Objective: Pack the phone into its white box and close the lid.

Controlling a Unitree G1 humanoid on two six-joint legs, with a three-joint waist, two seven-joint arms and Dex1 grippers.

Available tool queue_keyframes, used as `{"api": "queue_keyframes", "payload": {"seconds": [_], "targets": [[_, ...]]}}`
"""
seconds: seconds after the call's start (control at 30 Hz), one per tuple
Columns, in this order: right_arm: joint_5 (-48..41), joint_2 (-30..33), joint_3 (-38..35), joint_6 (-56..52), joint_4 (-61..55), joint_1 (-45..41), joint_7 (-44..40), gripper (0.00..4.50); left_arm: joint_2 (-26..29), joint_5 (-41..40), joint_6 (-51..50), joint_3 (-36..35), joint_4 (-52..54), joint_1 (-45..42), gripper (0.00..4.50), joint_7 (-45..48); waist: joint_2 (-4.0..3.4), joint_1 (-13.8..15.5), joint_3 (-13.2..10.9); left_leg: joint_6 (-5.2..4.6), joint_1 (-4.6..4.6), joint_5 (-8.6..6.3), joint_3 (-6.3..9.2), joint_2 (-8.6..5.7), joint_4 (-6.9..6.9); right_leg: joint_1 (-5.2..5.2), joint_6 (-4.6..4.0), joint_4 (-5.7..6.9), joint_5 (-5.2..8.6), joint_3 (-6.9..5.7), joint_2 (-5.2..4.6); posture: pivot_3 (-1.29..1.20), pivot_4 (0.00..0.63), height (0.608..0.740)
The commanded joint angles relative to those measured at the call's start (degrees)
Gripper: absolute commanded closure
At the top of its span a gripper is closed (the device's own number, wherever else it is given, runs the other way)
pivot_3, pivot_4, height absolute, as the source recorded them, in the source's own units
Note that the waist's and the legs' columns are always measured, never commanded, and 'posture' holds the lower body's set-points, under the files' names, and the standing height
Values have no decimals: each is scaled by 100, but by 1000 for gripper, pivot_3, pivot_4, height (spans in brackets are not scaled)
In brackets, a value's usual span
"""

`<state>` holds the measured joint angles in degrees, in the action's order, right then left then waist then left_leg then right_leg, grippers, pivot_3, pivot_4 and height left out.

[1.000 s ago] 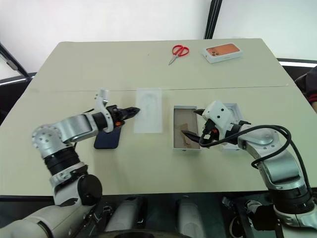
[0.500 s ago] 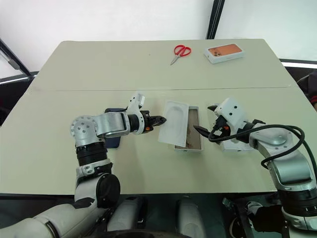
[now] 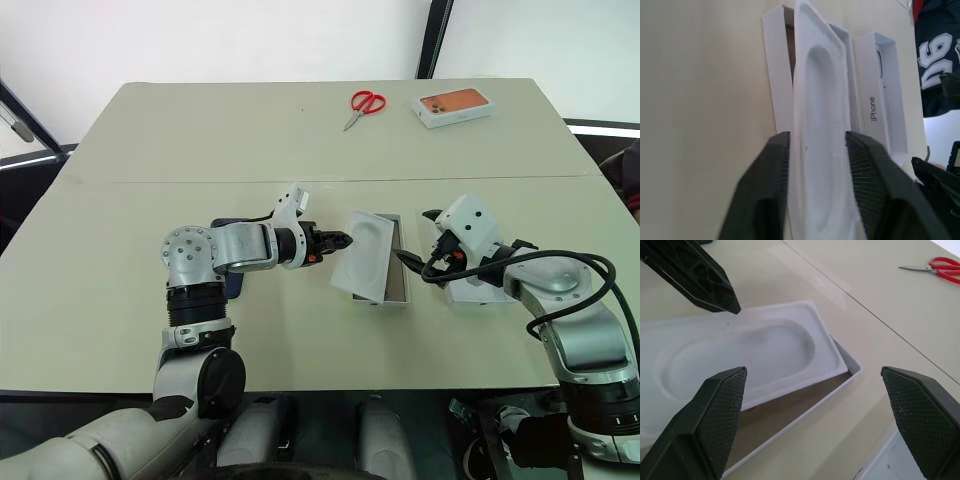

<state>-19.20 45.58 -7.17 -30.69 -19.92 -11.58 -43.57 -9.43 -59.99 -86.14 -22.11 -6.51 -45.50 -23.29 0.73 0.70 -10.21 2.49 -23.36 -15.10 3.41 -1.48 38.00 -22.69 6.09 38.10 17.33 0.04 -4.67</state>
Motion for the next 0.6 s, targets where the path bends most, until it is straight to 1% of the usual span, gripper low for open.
{"api": "queue_keyframes", "payload": {"seconds": [0.03,0.07,0.23,0.27,0.3,0.33,0.37,0.43,0.47,0.5,0.53,0.57,0.6], "targets": [[-4,-29,-49,94,-111,-71,25,0,-205,-270,-187,-5,404,80,614,291,0,-1,0,0,0,0,0,0,0,0,0,0,0,0,0,0,150,740],[-1,-27,-42,94,-110,-79,22,0,-135,-334,-264,-43,485,123,91,364,0,-3,0,0,0,0,0,0,0,0,0,0,0,0,0,0,150,740],[29,35,95,-14,-119,-236,-16,0,797,-320,-406,-111,997,387,36,1010,-1,-59,1,2,2,1,0,3,-1,-2,0,4,0,0,6,0,150,740],[9,38,168,-45,-152,-273,-65,245,1196,-113,-172,139,1244,515,7,1317,-2,-81,1,3,3,2,1,6,-2,-3,0,6,0,0,9,0,150,740],[0,27,256,-94,-180,-326,-90,528,1667,197,199,494,1530,679,0,1695,-3,-108,1,3,4,2,0,7,-4,-4,0,6,0,1,9,0,150,740],[-5,20,318,-128,-191,-367,-108,799,2009,426,494,768,1723,802,0,1984,-3,-134,1,6,3,3,2,7,-7,-5,0,6,0,1,9,0,150,740],[32,-5,441,-198,-181,-455,-96,1282,2434,691,848,1086,1933,982,0,2369,-5,-135,2,8,4,4,1,8,-10,-6,0,5,0,2,9,0,150,740],[130,-32,613,-284,-121,-596,-52,2235,2936,1045,1395,1478,2125,1219,0,2913,-8,-134,3,10,4,6,-1,9,-13,-7,-1,4,0,3,8,0,150,740],[217,-40,760,-348,-60,-699,-31,2819,3264,1290,1801,1697,2264,1386,0,3306,-8,-122,4,11,4,6,-1,10,-13,-6,-2,2,0,3,4,0,150,740],[272,-41,854,-390,-20,-764,-18,3275,3468,1466,2094,1839,2342,1496,0,3582,-8,-117,4,11,3,6,1,11,-13,-5,-2,1,0,3,1,0,150,740],[367,-55,977,-443,43,-852,28,3857,3711,1719,2504,2008,2444,1649,0,3907,-8,-114,4,11,2,6,1,14,-12,-5,-2,0,0,3,-1,0,150,740],[464,-105,1096,-539,142,-963,117,4341,3943,2008,3003,2155,2548,1835,0,4238,-8,-106,4,10,2,6,2,14,-13,-4,-3,-2,1,3,-3,0,150,740],[528,-141,1166,-604,208,-1036,182,4430,4080,2209,3357,2248,2598,1960,0,4459,-7,-111,3,10,0,5,3,15,-13,-4,-3,-5,1,2,-4,0,150,740]]}}
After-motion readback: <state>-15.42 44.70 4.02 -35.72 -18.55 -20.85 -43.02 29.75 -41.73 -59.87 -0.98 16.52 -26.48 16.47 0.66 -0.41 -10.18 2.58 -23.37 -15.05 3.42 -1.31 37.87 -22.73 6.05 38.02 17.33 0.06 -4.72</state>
